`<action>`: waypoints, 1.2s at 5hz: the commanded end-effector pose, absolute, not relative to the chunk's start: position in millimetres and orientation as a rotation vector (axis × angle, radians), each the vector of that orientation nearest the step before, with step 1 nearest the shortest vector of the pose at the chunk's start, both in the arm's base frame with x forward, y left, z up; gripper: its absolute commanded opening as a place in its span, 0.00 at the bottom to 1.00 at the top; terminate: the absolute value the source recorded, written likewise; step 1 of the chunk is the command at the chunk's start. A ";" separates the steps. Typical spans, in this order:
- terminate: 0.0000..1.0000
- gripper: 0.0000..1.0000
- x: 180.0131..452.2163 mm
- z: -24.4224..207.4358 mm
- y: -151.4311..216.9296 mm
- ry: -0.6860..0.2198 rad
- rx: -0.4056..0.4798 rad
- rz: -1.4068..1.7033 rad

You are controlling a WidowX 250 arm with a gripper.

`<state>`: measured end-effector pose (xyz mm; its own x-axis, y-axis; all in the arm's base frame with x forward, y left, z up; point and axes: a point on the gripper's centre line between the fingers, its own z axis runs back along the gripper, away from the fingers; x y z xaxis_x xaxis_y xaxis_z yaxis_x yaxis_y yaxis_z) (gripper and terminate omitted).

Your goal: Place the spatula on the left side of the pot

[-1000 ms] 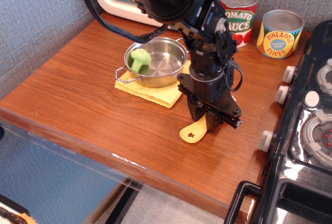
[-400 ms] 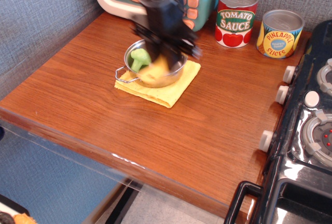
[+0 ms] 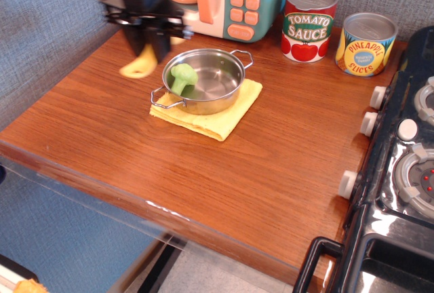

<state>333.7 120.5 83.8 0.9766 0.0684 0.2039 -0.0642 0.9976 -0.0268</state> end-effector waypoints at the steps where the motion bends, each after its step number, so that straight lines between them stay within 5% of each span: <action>1: 0.00 0.00 341.7 76.0 199.9 -0.247 0.024 0.063; 4: 0.00 0.00 363.6 36.1 209.2 -0.221 -0.010 -0.144; 5: 0.00 1.00 361.2 47.6 201.0 -0.218 0.034 -0.143; 6: 0.00 1.00 356.8 68.3 188.8 -0.231 0.048 -0.121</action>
